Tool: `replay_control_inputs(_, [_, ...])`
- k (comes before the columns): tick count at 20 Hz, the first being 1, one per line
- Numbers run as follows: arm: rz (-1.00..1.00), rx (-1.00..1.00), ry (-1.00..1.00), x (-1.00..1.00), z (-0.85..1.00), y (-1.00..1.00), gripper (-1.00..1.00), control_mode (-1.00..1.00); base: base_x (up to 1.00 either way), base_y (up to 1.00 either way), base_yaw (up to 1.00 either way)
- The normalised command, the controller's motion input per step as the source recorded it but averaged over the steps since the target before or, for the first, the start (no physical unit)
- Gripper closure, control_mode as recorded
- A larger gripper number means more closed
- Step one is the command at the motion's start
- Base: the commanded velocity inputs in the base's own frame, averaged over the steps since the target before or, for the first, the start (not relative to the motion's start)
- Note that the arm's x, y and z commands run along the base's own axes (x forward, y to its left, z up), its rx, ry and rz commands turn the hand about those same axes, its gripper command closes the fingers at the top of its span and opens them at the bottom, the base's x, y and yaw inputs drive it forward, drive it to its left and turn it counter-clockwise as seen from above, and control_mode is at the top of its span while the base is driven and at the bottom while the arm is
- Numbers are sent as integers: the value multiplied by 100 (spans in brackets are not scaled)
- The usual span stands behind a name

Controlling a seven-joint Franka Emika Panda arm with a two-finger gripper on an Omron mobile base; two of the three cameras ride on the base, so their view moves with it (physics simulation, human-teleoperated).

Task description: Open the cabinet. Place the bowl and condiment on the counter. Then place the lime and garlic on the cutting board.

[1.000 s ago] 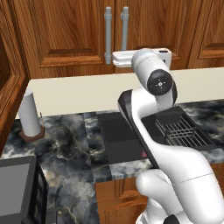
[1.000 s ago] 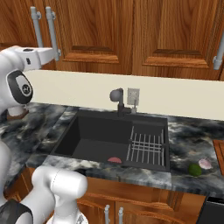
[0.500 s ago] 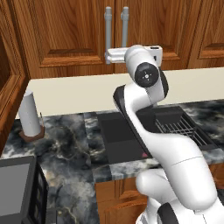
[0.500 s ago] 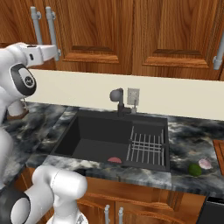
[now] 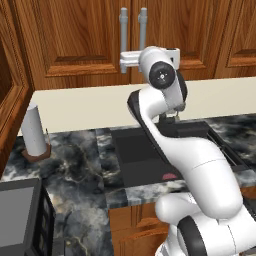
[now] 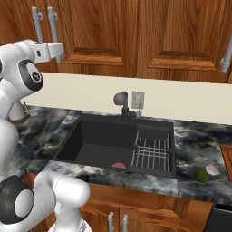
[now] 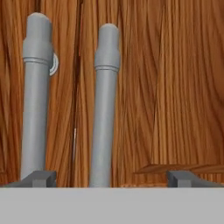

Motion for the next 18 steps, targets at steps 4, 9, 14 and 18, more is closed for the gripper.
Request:
replay_control_inputs(4, [0, 0, 2, 29, 2, 0, -100, -100, 0, 0, 0])
replay_control_inputs(9, [0, 0, 2, 22, 0, 0, -100, -100, 0, 0, 0])
replay_control_inputs(14, [0, 0, 1, 19, 0, 0, -100, -100, 0, 0, 0])
replay_control_inputs(18, [0, 0, 2, 17, 0, 0, -100, -100, 0, 0, 0])
